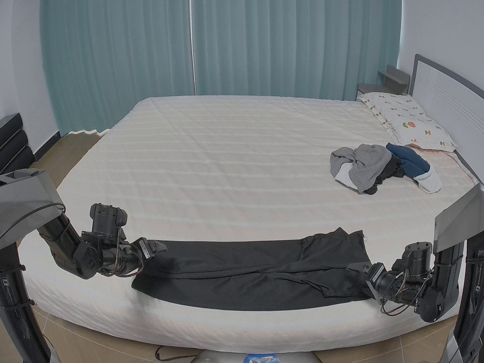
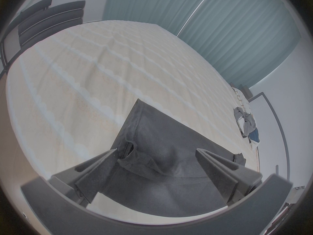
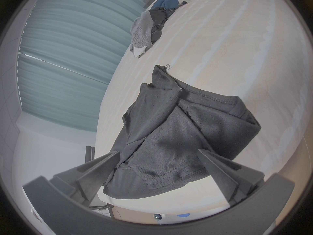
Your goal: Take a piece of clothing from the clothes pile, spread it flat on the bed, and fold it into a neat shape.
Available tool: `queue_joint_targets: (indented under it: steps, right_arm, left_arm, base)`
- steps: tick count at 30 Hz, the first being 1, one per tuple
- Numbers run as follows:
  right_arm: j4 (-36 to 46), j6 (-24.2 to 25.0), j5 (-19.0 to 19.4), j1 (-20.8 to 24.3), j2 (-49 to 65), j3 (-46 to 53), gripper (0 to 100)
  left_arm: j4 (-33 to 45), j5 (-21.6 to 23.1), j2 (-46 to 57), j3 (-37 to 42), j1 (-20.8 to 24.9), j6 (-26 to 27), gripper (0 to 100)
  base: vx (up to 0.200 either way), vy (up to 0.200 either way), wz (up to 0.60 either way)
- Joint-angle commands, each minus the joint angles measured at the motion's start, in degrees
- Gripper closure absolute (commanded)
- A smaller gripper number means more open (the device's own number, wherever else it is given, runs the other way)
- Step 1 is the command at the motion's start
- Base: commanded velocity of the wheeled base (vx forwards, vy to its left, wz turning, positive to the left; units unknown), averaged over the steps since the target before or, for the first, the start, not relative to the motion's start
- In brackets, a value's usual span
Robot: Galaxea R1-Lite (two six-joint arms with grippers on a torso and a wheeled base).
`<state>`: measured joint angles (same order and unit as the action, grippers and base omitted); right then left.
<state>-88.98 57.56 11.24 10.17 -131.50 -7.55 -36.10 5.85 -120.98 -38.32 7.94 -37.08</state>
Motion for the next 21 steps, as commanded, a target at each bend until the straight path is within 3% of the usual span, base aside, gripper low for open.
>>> queue_joint_targets:
  steps: [1, 4, 5, 14, 21]
  right_arm:
    - [-0.9, 0.0, 0.0, -0.1, -0.4, 0.0, 0]
    - [-0.9, 0.0, -0.1, 0.0, -0.4, 0.0, 0]
    - [-0.9, 0.0, -0.1, 0.0, -0.3, 0.0, 0]
    - [-1.0, -0.3, -0.6, -0.1, 0.5, -0.1, 0]
    - [-0.9, -0.3, -5.4, -0.1, 4.8, -1.9, 0]
  left_arm:
    - [-1.3, 0.0, -2.2, -0.1, 0.3, -0.1, 0]
    - [-2.9, -0.1, -3.7, 0.1, 0.4, 0.0, 0]
    - [-3.5, -0.1, -4.1, 0.2, 0.4, 0.0, 100]
    - [-4.7, -0.2, -3.1, 1.3, 0.3, 0.1, 100]
    - [-8.3, -0.1, -1.1, 1.4, -0.5, -0.6, 100]
  base:
    - [0.0, 0.0, 0.0]
    - [0.0, 0.0, 0.0]
    - [0.0, 0.0, 0.0]
    - [0.0, 0.0, 0.0]
    - [0.0, 0.0, 0.0]
